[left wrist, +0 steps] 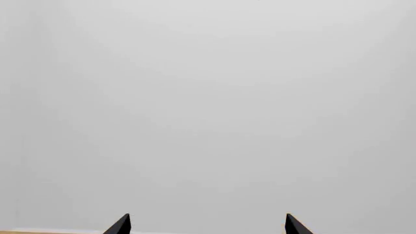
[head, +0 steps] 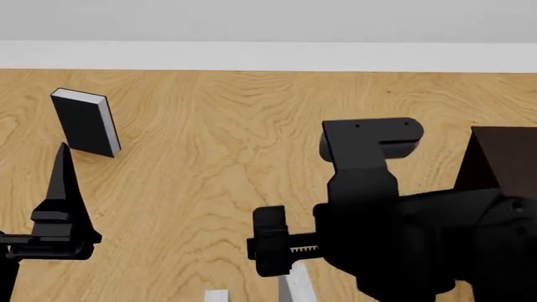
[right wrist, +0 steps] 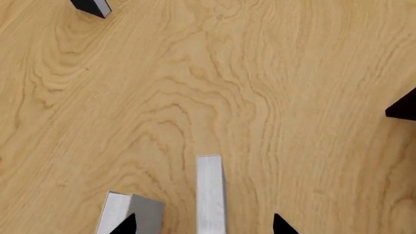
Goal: Pick up the book on the right and place it on the cabinet shelf.
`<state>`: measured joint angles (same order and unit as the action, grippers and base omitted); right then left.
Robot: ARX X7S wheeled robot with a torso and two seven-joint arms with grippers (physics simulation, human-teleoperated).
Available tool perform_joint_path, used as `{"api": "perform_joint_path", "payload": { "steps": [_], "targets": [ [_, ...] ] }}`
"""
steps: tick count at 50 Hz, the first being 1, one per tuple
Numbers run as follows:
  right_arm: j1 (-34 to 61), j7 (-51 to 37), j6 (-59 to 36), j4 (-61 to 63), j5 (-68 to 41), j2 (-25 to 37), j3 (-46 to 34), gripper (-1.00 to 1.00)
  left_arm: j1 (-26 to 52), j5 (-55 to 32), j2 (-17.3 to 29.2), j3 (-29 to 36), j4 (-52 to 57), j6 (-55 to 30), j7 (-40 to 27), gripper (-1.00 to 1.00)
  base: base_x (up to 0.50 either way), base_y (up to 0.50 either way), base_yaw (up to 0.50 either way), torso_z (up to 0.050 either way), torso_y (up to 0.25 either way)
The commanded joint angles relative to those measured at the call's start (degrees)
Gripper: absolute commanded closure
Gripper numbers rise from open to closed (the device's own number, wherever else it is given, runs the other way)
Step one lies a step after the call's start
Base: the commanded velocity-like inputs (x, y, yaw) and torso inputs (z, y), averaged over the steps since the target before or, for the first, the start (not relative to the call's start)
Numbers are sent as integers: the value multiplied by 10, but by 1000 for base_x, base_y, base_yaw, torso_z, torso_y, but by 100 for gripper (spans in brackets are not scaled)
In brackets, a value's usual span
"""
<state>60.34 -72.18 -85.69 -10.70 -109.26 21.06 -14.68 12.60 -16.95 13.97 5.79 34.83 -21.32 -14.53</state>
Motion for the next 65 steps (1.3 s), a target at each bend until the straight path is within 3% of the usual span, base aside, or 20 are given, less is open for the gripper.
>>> {"api": "perform_joint_path", "payload": {
  "steps": [1, 18, 37, 65],
  "targets": [
    [12, 10, 7, -37, -25, 1, -29, -100, 0, -5, 4, 1, 1, 1, -3, -100, 0, 0, 0, 0, 0],
    [45, 116, 12, -96, 79, 7, -63, -100, -1, -6, 8, 6, -1, 6, -8, -100, 0, 0, 0, 0, 0],
    [93, 343, 70, -207, 264, -16, -172, -100, 0, -13, 13, 6, -1, 6, -12, -100, 0, 0, 0, 0, 0],
    [104, 506, 128, -323, 372, -62, -285, -100, 3, -20, 19, 7, -8, 15, -16, -100, 0, 0, 0, 0, 0]
  ]
}}
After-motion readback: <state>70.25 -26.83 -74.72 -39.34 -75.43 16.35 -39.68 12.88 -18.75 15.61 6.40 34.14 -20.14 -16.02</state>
